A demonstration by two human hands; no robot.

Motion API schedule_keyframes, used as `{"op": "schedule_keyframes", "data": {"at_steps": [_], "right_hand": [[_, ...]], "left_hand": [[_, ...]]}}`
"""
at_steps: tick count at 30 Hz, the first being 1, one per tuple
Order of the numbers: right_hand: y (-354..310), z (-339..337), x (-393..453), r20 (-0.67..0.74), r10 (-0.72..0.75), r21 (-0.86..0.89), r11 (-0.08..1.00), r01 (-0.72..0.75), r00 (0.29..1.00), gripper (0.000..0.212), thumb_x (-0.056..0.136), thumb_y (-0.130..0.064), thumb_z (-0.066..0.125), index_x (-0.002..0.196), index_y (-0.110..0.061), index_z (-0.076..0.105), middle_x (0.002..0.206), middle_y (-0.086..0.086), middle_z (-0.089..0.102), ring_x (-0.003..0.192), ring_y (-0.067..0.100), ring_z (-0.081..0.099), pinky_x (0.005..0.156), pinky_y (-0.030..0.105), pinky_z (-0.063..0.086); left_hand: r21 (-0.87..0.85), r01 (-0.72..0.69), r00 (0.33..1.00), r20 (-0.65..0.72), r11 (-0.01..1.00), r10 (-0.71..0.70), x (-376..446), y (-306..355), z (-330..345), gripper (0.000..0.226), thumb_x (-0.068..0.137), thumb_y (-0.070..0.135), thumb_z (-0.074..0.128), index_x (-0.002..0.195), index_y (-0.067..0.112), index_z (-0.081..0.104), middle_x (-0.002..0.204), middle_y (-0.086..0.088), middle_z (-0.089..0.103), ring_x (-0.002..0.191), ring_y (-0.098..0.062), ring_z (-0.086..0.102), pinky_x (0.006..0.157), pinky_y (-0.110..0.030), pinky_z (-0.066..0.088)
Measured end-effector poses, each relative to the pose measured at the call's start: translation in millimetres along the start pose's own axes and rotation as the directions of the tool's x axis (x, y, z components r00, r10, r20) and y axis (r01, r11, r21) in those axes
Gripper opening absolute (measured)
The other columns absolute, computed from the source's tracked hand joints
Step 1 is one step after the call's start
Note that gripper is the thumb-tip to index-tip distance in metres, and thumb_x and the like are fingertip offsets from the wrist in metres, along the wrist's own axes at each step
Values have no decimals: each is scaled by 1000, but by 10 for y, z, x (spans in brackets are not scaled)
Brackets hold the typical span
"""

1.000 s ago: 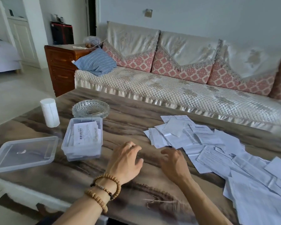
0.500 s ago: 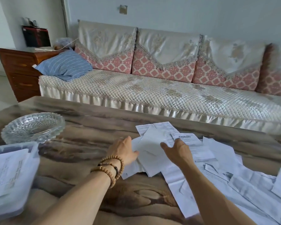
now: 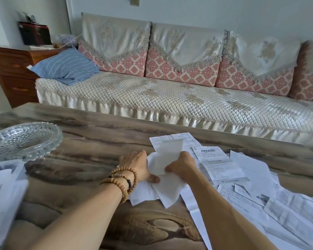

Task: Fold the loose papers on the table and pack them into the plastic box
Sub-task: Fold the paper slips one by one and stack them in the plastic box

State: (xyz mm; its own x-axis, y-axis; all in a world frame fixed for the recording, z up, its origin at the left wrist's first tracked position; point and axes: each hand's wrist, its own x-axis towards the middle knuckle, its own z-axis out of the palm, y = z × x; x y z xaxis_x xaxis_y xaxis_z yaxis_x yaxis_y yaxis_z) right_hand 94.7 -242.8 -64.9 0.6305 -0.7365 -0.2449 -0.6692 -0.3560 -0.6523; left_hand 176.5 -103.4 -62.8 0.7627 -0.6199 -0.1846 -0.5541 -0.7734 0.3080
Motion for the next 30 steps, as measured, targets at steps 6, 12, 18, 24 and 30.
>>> {"op": "schedule_keyframes", "data": {"at_steps": [6,12,18,24,30], "right_hand": [[259,-132,-338,75,-18,279,960,-4,997,37,69,-1,74,105,-5,65,95,11,68,87,28,65,71,35,56],[602,-105,-1053,-79,12,409,912,22,997,17,74,1,65,89,-6,64,84,9,68,82,30,65,70,43,56],[742,26,-1678,-86,197,767,639,-61,977,11,79,-3,72,88,-1,65,86,20,70,74,32,66,63,41,53],[627,-34,-2224,-15,198,940,336,-54,980,12,87,-4,68,97,1,65,90,17,73,83,35,69,82,52,56],[543,260,-2587,-255,102,678,727,102,962,15,81,-20,70,84,-9,61,82,10,67,74,28,64,66,39,54]], "left_hand": [[-282,-12,1000,7,959,15,-301,-121,3,78,62,40,89,124,20,45,123,1,56,108,-18,55,88,-31,46],[-465,74,993,119,882,-21,-943,-300,49,18,81,23,77,86,10,67,85,-3,61,74,-14,57,64,-22,38],[-664,113,991,26,739,-128,-1756,-385,13,25,92,21,62,76,1,66,72,-12,70,65,-20,68,54,-24,47],[-896,54,962,-72,441,-264,-2319,-467,-78,20,94,17,60,81,6,71,78,-13,73,73,-25,70,52,-29,53],[-991,34,973,3,128,-232,-2599,-416,-10,16,96,21,59,97,13,72,90,-6,76,88,-28,71,84,-44,56]]}}
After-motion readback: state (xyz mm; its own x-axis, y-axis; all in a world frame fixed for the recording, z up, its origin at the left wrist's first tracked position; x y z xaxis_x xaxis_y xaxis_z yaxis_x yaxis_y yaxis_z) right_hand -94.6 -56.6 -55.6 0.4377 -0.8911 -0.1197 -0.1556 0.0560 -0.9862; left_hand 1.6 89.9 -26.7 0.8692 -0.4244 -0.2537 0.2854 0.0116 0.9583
